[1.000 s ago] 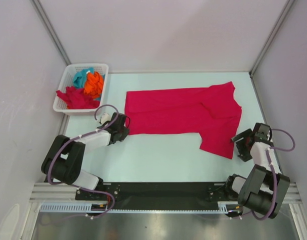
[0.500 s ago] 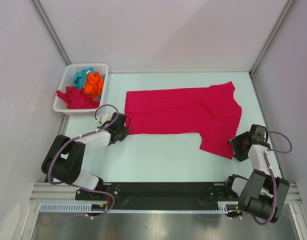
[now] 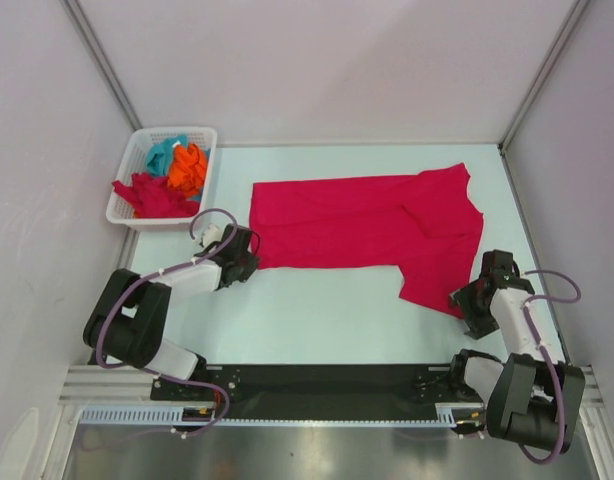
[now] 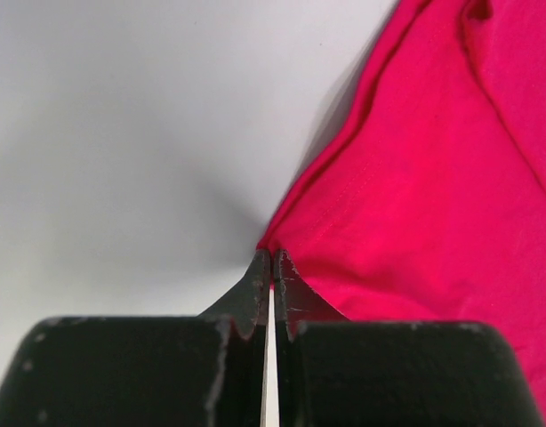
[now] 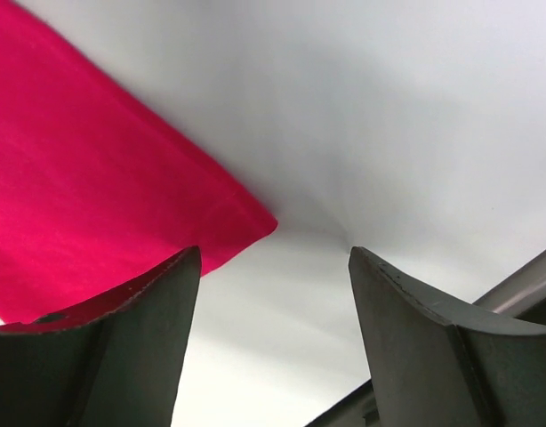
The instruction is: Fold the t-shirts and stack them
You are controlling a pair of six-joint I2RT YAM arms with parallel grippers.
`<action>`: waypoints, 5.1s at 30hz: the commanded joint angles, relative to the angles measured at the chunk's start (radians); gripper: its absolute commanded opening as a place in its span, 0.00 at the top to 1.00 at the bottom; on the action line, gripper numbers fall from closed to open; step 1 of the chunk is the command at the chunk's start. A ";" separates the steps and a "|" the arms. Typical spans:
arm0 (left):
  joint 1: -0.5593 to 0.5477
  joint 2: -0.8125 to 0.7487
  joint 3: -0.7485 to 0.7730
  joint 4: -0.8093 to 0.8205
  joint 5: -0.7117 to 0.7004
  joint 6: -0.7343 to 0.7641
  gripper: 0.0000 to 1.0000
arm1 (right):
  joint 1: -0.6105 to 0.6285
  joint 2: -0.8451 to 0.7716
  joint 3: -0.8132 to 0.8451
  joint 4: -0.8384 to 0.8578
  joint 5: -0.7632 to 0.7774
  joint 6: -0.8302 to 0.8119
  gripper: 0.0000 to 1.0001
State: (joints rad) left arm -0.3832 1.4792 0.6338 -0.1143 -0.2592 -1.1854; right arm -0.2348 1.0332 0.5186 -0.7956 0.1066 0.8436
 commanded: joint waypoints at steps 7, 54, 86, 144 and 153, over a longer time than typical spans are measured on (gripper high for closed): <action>0.017 -0.023 -0.023 0.025 0.011 0.021 1.00 | 0.006 0.093 0.012 0.117 0.061 -0.003 0.34; 0.052 -0.043 0.199 -0.165 -0.051 0.047 1.00 | -0.009 0.286 0.492 0.289 -0.011 -0.161 1.00; 0.099 0.141 0.484 -0.278 -0.190 0.159 1.00 | -0.024 0.820 1.109 0.286 -0.114 -0.373 1.00; 0.066 0.530 0.896 -0.271 -0.261 0.434 0.89 | 0.058 1.274 1.574 0.213 -0.028 -0.495 0.86; 0.064 0.403 0.975 -0.223 -0.200 0.662 0.07 | 0.057 1.205 1.695 0.130 -0.172 -0.494 0.00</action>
State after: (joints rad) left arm -0.3138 2.0079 1.5314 -0.3878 -0.4881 -0.6682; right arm -0.1734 2.3058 2.0933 -0.6411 0.0227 0.3557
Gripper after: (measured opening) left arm 0.836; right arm 0.969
